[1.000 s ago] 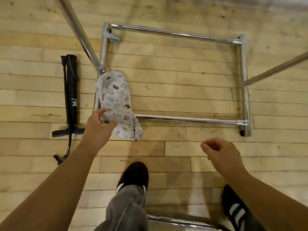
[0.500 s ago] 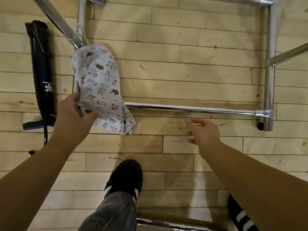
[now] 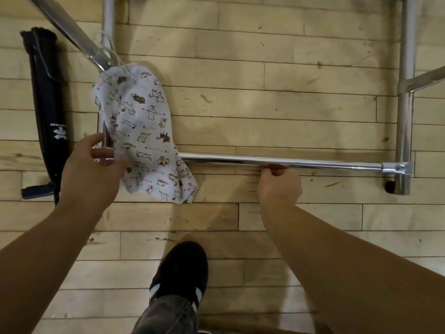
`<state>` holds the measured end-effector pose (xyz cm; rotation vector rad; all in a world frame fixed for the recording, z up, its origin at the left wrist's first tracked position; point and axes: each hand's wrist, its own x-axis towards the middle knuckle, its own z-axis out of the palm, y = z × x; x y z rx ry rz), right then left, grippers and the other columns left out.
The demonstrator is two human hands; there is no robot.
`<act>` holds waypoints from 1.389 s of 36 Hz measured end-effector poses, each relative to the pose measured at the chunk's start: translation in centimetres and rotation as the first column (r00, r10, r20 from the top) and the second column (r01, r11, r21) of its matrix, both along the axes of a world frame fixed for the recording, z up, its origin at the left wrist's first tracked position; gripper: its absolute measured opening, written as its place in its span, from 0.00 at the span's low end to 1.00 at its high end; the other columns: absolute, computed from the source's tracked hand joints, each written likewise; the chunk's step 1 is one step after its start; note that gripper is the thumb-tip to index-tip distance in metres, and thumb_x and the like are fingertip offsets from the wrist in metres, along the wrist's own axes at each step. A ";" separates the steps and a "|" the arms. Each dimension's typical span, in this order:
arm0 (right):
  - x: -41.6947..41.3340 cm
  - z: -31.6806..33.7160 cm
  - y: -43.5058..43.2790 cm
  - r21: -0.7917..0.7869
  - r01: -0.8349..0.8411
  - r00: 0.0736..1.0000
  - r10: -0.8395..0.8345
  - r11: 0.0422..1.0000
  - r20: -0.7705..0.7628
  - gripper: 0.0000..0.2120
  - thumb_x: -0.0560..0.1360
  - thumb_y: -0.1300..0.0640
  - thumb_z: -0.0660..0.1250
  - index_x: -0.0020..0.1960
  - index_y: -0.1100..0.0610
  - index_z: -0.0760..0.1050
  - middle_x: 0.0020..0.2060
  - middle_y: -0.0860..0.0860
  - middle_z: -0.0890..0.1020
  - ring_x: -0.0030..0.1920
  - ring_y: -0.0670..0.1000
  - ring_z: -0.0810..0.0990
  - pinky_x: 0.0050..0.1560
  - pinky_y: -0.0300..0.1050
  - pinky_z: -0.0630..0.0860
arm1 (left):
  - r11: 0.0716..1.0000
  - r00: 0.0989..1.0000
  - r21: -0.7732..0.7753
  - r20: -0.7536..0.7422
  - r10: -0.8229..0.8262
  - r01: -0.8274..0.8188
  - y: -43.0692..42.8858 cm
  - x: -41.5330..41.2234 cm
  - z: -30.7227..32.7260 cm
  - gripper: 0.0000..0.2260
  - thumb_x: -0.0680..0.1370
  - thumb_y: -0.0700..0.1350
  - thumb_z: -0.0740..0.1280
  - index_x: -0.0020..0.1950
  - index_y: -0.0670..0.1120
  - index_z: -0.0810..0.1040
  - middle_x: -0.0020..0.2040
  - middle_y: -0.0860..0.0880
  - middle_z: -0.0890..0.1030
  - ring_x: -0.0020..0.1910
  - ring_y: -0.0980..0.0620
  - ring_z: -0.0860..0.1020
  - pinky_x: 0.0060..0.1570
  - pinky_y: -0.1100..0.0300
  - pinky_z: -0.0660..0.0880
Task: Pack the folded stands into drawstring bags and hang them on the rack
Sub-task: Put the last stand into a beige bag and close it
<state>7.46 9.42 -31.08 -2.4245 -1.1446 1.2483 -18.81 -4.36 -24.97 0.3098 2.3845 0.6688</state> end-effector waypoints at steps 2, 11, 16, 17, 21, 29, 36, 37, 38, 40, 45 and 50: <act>0.2 0.1 0.1 -0.016 -0.038 0.999 0.038 0.999 0.015 0.08 0.81 0.55 0.67 0.56 0.57 0.82 0.48 0.52 0.83 0.34 0.40 0.71 0.29 0.34 0.64 | 1.000 0.998 -0.008 0.057 -0.007 0.008 0.5 0.5 0.0 0.26 0.79 0.48 0.73 0.75 0.55 0.70 0.53 0.57 0.79 0.51 0.54 0.81 0.42 0.54 0.79; 1.7 0.7 -0.7 -0.050 -0.187 0.978 0.191 0.981 0.085 0.09 0.82 0.55 0.65 0.54 0.57 0.82 0.42 0.51 0.82 0.35 0.41 0.74 0.28 0.35 0.64 | 0.969 0.910 -0.080 0.369 -0.189 0.233 0.2 5.6 -0.3 0.16 0.78 0.45 0.73 0.65 0.53 0.78 0.53 0.54 0.83 0.50 0.52 0.83 0.56 0.48 0.80; 2.5 1.3 -1.2 -0.015 -0.217 0.975 0.218 0.976 0.042 0.04 0.80 0.54 0.69 0.53 0.51 0.81 0.42 0.47 0.82 0.39 0.42 0.77 0.36 0.34 0.69 | 0.959 0.896 -0.078 0.383 -0.225 0.273 -0.2 7.1 -0.3 0.15 0.80 0.48 0.71 0.66 0.55 0.76 0.54 0.59 0.82 0.51 0.56 0.82 0.55 0.50 0.80; 2.7 1.5 -1.1 0.002 -0.194 0.981 0.194 0.981 0.013 0.03 0.80 0.54 0.69 0.53 0.50 0.80 0.41 0.47 0.82 0.40 0.44 0.78 0.38 0.37 0.72 | 0.972 0.908 -0.065 0.376 -0.187 0.227 0.1 7.1 -0.3 0.16 0.80 0.47 0.71 0.67 0.55 0.75 0.56 0.60 0.81 0.53 0.56 0.82 0.57 0.49 0.80; 3.1 1.5 -0.1 0.033 -0.136 0.990 0.138 0.990 -0.037 0.05 0.81 0.53 0.68 0.48 0.52 0.80 0.38 0.48 0.81 0.38 0.48 0.78 0.38 0.40 0.71 | 0.992 0.923 -0.048 0.374 -0.089 0.115 1.2 6.3 -0.3 0.16 0.80 0.45 0.70 0.68 0.53 0.76 0.58 0.59 0.81 0.58 0.53 0.81 0.64 0.44 0.78; 3.7 1.3 1.2 -0.009 -0.262 0.965 0.262 0.965 0.029 0.04 0.85 0.54 0.63 0.52 0.51 0.75 0.39 0.43 0.77 0.37 0.39 0.72 0.33 0.34 0.64 | 0.998 0.929 0.030 0.365 -0.063 0.055 1.8 6.4 -0.5 0.14 0.81 0.40 0.69 0.67 0.49 0.79 0.53 0.60 0.82 0.55 0.60 0.79 0.61 0.53 0.77; 3.0 1.1 2.5 0.002 -0.287 0.957 0.287 0.958 0.051 0.07 0.85 0.54 0.62 0.55 0.54 0.78 0.41 0.46 0.78 0.37 0.41 0.73 0.33 0.37 0.67 | 0.996 0.924 0.092 0.382 -0.037 0.002 3.3 6.0 -0.7 0.14 0.82 0.43 0.69 0.67 0.50 0.79 0.56 0.59 0.83 0.59 0.54 0.80 0.62 0.51 0.78; 2.8 1.1 2.8 -0.001 -0.285 0.957 0.284 0.959 0.052 0.07 0.85 0.54 0.61 0.55 0.54 0.77 0.41 0.46 0.77 0.36 0.40 0.73 0.32 0.36 0.65 | 0.995 0.922 0.099 0.384 -0.038 0.000 3.5 5.8 -0.8 0.14 0.82 0.43 0.69 0.68 0.50 0.79 0.58 0.57 0.83 0.60 0.53 0.80 0.63 0.51 0.78; 2.7 1.0 3.1 -0.001 -0.279 0.959 0.279 0.960 0.050 0.07 0.85 0.54 0.61 0.55 0.54 0.77 0.40 0.46 0.77 0.36 0.40 0.72 0.31 0.34 0.64 | 0.995 0.921 0.103 0.388 -0.039 -0.001 3.8 5.7 -0.8 0.15 0.82 0.43 0.69 0.68 0.50 0.79 0.59 0.56 0.83 0.61 0.52 0.80 0.64 0.50 0.78; 2.4 1.1 3.4 0.004 -0.262 0.964 0.262 0.965 0.040 0.07 0.85 0.54 0.62 0.55 0.55 0.78 0.39 0.45 0.77 0.36 0.40 0.73 0.31 0.34 0.64 | 0.994 0.919 0.110 0.393 -0.042 -0.002 4.1 5.6 -0.8 0.14 0.82 0.43 0.69 0.68 0.50 0.79 0.60 0.56 0.82 0.61 0.53 0.80 0.64 0.50 0.78; 1.2 1.3 2.9 0.038 -0.168 0.986 0.169 0.985 -0.004 0.11 0.78 0.49 0.72 0.55 0.55 0.79 0.45 0.48 0.84 0.45 0.46 0.81 0.44 0.40 0.73 | 0.991 0.912 0.131 0.404 -0.067 0.015 3.9 5.5 -0.9 0.13 0.82 0.46 0.68 0.66 0.54 0.78 0.55 0.62 0.81 0.55 0.61 0.79 0.52 0.58 0.79; 0.0 1.1 2.9 0.057 -0.100 0.994 0.097 0.993 0.049 0.11 0.76 0.52 0.74 0.56 0.56 0.82 0.48 0.50 0.86 0.47 0.47 0.81 0.47 0.38 0.70 | 0.992 0.913 0.122 0.403 -0.067 0.019 3.6 5.2 -1.0 0.14 0.83 0.47 0.67 0.69 0.54 0.77 0.57 0.61 0.81 0.58 0.56 0.80 0.45 0.62 0.78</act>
